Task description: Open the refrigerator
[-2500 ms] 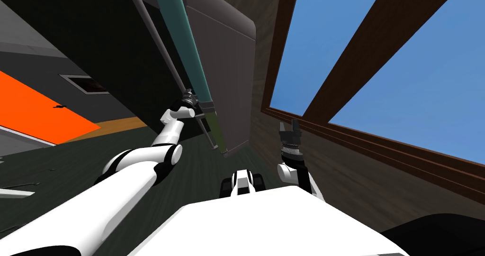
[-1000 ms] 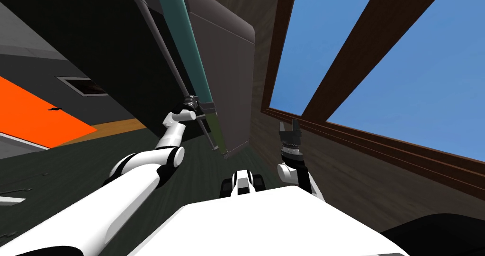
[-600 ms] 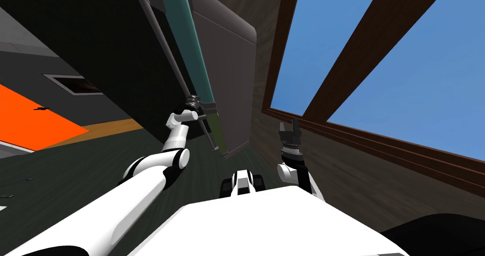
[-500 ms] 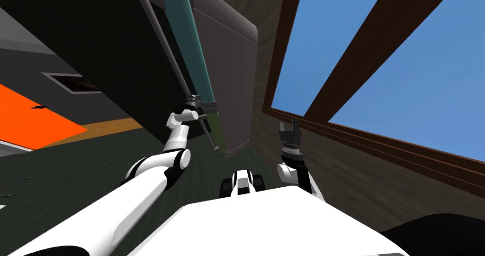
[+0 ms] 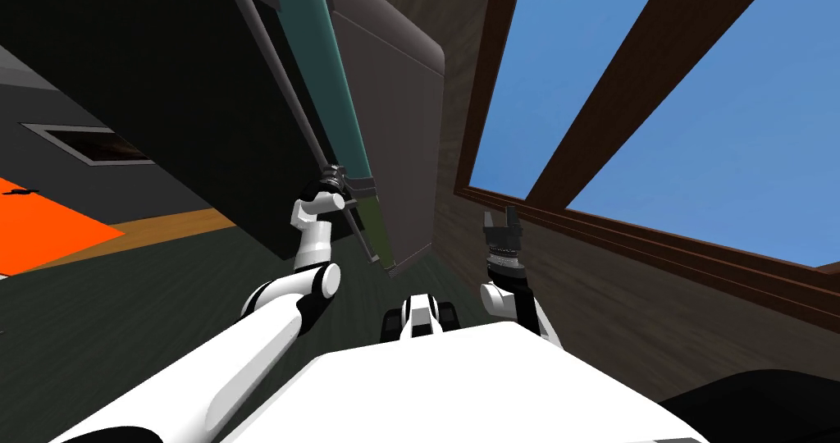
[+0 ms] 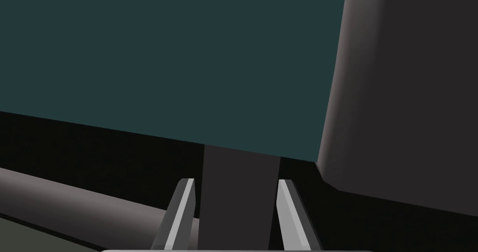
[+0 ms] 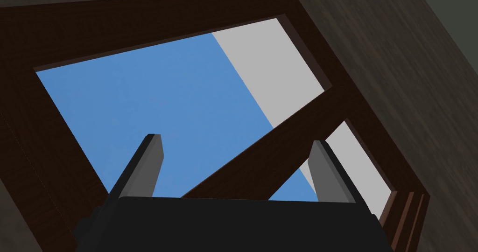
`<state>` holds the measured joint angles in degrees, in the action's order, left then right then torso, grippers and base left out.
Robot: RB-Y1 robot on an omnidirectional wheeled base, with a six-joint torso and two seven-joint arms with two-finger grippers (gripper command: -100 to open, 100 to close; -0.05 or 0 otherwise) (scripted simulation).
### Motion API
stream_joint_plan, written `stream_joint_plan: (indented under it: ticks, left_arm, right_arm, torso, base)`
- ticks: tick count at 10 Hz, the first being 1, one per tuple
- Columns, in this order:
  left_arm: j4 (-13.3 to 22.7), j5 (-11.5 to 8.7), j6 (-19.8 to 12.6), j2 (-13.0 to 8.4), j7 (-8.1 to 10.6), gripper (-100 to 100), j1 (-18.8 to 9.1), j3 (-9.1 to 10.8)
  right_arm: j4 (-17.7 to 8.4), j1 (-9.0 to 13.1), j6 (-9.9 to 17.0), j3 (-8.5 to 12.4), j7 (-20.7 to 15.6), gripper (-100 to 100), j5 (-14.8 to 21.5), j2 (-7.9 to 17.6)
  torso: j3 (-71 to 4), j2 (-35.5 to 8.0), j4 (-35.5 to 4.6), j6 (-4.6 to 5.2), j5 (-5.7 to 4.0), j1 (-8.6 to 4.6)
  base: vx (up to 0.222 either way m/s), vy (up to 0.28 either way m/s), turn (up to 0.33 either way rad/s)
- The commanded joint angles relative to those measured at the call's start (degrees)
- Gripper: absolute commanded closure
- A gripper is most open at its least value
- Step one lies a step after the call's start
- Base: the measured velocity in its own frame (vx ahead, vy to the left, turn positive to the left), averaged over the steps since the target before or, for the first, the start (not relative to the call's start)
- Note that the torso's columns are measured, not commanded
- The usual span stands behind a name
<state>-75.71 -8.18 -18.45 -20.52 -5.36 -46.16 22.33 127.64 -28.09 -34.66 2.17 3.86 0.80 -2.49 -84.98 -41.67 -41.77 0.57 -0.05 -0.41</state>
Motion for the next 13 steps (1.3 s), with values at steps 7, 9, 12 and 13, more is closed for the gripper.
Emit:
stream_joint_plan:
  ticks: [7,9,12,13]
  left_arm:
    - [-15.10,4.63,-7.80,9.24,-4.94,100,4.47,6.82]
    - [-19.19,6.82,-10.33,11.92,-7.22,100,6.46,9.59]
    - [-25.42,9.01,-13.43,15.87,-9.50,100,8.46,12.78]
    - [-28.45,9.01,-14.44,17.20,-9.50,100,8.46,13.58]
  right_arm:
    - [0.00,0.01,0.00,-0.01,0.00,0,0.00,0.00]
    - [0.00,0.00,0.00,0.00,0.00,0,0.00,0.00]
    - [0.00,0.00,0.00,0.00,0.00,0,0.00,0.00]
    - [0.00,0.01,0.00,0.00,0.00,0,0.00,0.00]
  torso:
    - [0.29,-0.36,-0.15,-0.33,0.14,0.27]
    - [0.39,-0.53,-0.28,-0.54,0.19,0.39]
    - [0.34,-0.49,-0.33,-0.65,0.24,0.62]
    - [0.31,-0.45,-0.33,-0.58,0.22,0.66]
  base:
    - [0.012,0.039,-0.060]
    - [0.012,0.052,-0.050]
    - [-0.006,0.049,-0.060]
    - [0.004,0.071,-0.066]
